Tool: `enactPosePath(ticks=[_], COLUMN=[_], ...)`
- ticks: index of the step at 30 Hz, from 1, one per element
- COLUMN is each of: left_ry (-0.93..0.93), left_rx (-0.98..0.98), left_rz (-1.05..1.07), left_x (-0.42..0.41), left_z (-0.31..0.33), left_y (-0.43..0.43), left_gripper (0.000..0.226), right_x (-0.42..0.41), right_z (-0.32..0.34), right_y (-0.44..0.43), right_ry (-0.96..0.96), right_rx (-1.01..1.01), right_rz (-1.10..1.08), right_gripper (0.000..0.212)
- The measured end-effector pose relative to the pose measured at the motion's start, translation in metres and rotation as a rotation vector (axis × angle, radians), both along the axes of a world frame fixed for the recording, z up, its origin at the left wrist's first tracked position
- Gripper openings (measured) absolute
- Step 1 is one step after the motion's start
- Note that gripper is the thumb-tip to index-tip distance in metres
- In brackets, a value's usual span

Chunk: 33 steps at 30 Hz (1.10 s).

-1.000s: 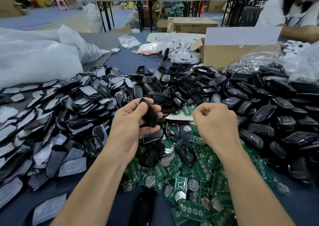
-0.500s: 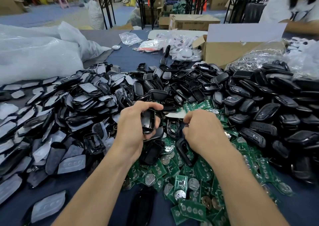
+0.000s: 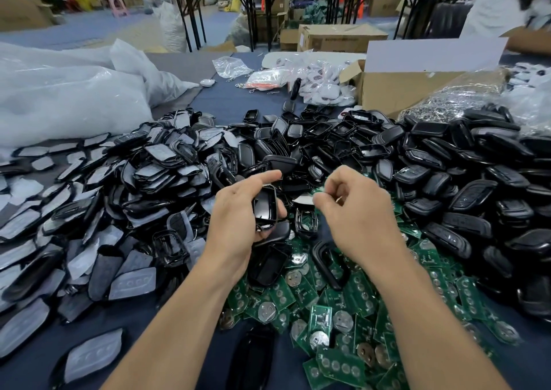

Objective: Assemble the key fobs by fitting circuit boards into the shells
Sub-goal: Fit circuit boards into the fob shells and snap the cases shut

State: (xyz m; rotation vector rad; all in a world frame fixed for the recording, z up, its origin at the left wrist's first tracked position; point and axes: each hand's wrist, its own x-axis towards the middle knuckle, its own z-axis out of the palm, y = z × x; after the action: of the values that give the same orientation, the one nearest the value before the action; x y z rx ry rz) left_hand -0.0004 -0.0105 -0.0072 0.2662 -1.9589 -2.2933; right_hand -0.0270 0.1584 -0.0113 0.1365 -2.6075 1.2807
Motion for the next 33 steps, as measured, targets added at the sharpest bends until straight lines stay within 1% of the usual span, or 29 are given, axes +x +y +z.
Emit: enactPosePath(ticks=[3,6,9,12,14,16,19,23,26,29,31,33], left_ry=[0.022,0.004,0.012,0.036,0.055,0.077,0.092,0.075,0.079,0.058,0.05,0.04], left_rx=[-0.057,-0.09,-0.157,-0.197,-0.205,-0.201,-0.208,-0.236,-0.206,-0.178,-0.182,-0.205], left_rz=[0.023,0.076,0.11,0.118,0.121,0.11,0.075,0.049,0.04,-0.001,-0.024,-0.005], left_x=[-0.001,-0.001,-0.001,0.0,0.0,0.0,0.002,0.0,-0.003,-0.005,-0.006,-0.008], left_z=[-0.001,0.0,-0.001,-0.002,-0.003,-0.005,-0.006,-0.006,-0.006,-0.008,-0.01,-0.012], left_y=[0.0,0.001,0.001,0.003,0.005,0.007,0.009,0.01,0.01,0.008,0.007,0.009], left_gripper=[0.035,0.033,0.036,0.037,0.038,0.036,0.038,0.043,0.042,0.037,0.036,0.033], right_x=[0.005,0.007,0.007,0.005,0.004,0.003,0.004,0.004,0.003,0.005,0.005,0.004], right_z=[0.002,0.001,0.002,0.003,0.004,0.003,0.0,0.005,0.006,0.005,0.004,0.002], right_y=[-0.013,-0.019,-0.019,-0.017,-0.016,-0.014,-0.014,-0.016,-0.015,-0.017,-0.02,-0.022], right_ry=[-0.016,-0.114,-0.209,-0.23,-0.187,-0.165,-0.218,-0.264,-0.299,-0.295,-0.254,-0.221], right_rx=[-0.19,-0.402,-0.582,-0.736,-0.742,-0.706,-0.688,-0.806,-0.861,-0.8,-0.744,-0.736], right_rz=[0.059,0.109,0.136,0.159,0.123,0.078,0.048,0.12,0.188,0.249,0.231,0.193], right_gripper=[0.022,0.018,0.016,0.011,0.01,0.009,0.024,0.02,0.031,0.033,0.031,0.027])
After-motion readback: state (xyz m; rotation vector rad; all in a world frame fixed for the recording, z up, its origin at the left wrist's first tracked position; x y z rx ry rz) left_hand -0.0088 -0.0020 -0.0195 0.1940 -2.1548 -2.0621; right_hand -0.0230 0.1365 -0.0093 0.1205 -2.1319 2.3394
